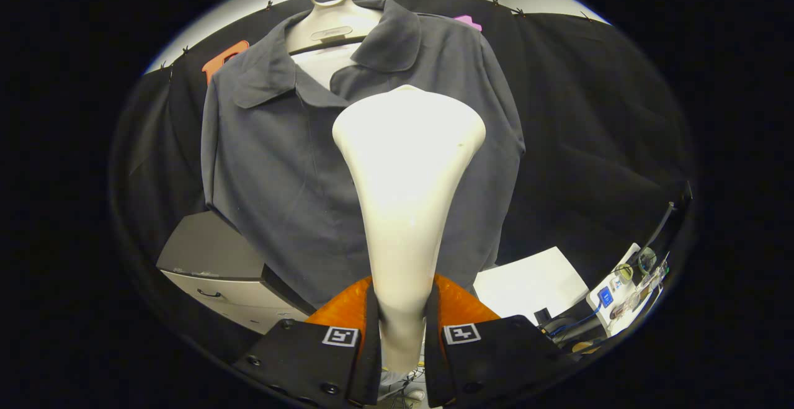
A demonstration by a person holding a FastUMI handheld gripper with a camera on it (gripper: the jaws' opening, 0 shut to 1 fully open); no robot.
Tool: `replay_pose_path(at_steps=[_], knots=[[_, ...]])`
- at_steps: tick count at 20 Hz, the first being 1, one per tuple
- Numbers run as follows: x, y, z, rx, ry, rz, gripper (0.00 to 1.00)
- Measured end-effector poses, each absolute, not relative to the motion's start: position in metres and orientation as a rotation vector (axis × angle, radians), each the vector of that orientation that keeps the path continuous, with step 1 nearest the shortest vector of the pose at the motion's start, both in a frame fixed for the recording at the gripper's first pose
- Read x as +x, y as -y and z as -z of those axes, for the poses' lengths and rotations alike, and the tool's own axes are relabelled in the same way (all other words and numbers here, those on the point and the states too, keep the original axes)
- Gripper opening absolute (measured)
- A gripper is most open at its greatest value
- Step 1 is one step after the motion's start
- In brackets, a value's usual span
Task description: Iron the clothes twice with a garment steamer, once on the left side and once on the right side.
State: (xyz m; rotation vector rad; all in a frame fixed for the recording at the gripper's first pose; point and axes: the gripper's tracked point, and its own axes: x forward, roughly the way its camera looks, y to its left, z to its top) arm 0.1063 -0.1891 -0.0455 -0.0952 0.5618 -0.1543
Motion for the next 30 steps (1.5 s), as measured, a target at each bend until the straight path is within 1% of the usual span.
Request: replay_pose_path(at_steps=[5,11,18,30], knots=[[0.130,0.204,0.004,-0.091,-0.501,0.149,0.36],[0.163,0.230,-0.017,-0.088,-0.475,0.157,0.36],[0.180,0.235,0.014,-0.065,-0.549,0.111,0.36],[0.166,0.249,0.067,-0.067,-0.638,0.087,0.36]])
